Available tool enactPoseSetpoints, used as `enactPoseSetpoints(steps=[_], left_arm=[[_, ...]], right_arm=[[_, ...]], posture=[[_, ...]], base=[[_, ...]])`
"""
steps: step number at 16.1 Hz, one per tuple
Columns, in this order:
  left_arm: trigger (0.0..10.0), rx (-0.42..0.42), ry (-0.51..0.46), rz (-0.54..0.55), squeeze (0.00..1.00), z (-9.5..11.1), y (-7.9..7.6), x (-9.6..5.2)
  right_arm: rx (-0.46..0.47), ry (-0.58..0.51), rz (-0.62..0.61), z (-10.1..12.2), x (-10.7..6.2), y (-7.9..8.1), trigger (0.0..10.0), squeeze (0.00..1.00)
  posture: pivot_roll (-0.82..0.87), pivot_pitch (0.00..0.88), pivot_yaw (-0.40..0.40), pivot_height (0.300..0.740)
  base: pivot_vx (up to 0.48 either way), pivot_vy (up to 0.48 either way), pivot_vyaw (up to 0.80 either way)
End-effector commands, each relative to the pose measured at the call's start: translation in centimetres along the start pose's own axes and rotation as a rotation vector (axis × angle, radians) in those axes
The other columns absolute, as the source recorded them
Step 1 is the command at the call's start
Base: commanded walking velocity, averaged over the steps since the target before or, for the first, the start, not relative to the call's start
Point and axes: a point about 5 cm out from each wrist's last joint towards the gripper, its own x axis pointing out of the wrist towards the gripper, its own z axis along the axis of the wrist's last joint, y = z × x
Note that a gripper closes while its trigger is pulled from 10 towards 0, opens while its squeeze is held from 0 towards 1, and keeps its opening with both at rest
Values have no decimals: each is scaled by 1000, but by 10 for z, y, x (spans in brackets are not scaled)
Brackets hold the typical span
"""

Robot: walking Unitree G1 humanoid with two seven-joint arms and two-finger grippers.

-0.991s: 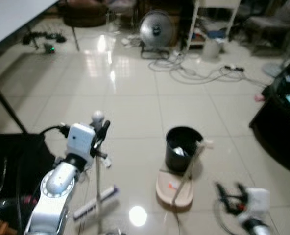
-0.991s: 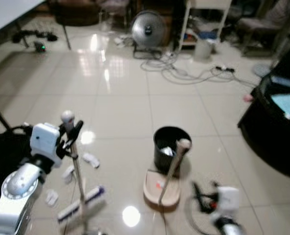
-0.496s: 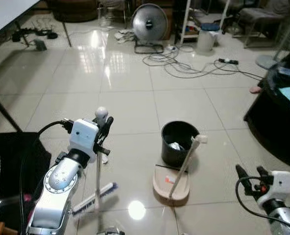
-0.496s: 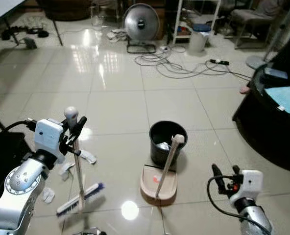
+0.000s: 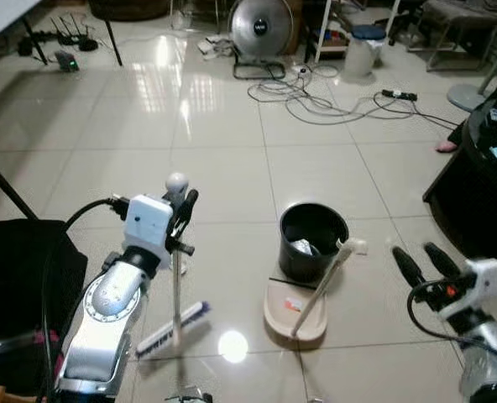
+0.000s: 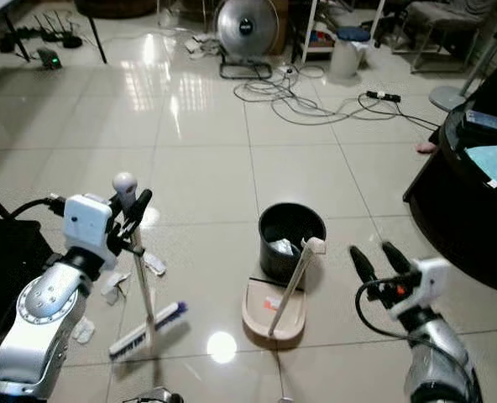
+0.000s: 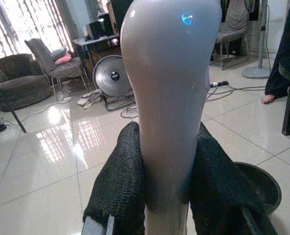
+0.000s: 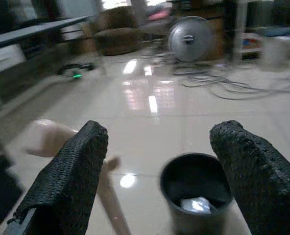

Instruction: Sweep floor

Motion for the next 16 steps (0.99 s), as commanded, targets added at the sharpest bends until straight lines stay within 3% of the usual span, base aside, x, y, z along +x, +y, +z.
enactPoseSetpoints(steps=[1, 2, 3, 4, 5, 6, 7, 8, 9, 10, 12, 13, 16], left_arm=[[10000, 12, -15, -1, 0, 3, 0, 1], [10000, 10, -15, -2, 0, 3, 1, -1], [10000, 9, -14, 1, 0, 3, 3, -4], [10000, 8, -12, 5, 0, 3, 5, -6], [10000, 2, -11, 14, 0, 3, 8, -9], [10000, -2, -9, 25, 0, 3, 10, -9], [10000, -1, -9, 27, 0, 3, 10, -8], [10000, 5, -15, 26, 0, 3, 9, -4], [10000, 7, -24, 27, 0, 5, 8, 0], [10000, 6, -26, 28, 0, 6, 9, 0], [10000, 5, -24, 23, 0, 7, 10, 1], [10000, 13, -5, 4, 0, 4, 8, 0], [10000, 28, 38, -12, 0, -4, 6, -6]], right_arm=[[-40, -8, 93, 9, 4, 0, 10000, 0], [-47, -64, 146, 23, 7, -4, 10000, 0], [-126, -138, 269, 42, 37, 46, 10000, 0], [-151, -233, 382, 62, 60, 128, 10000, 0], [-114, -469, 455, 119, 55, 221, 10000, 0], [-122, -505, 463, 135, 58, 220, 10000, 0], [-146, -479, 443, 137, 66, 214, 10000, 0], [-167, -450, 373, 138, 92, 202, 10000, 0], [-177, -461, 375, 135, 97, 199, 10000, 0], [-177, -459, 354, 135, 96, 196, 10000, 0], [-173, -388, 70, 134, 85, 177, 10000, 0], [-169, -278, -40, 121, 79, 165, 10000, 0], [-140, -102, -207, 85, 47, 146, 10000, 0]], posture=[[52, 37, -30, 740], [53, 32, -33, 740], [54, 31, -33, 740], [55, 31, -32, 740], [53, 30, -32, 740], [50, 27, -29, 740], [49, 25, -29, 740], [56, 12, -34, 740], [64, 11, -37, 740], [65, 11, -38, 740], [62, 20, -39, 740], [59, 22, -41, 740], [43, 27, -32, 740]], base=[[0, 0, 0], [0, 0, 0], [0, 0, 0], [0, 0, 0], [0, 0, 0], [0, 0, 0], [0, 0, 0], [0, 0, 0], [0, 0, 0], [0, 0, 0], [0, 0, 0], [0, 0, 0], [0, 0, 0]])
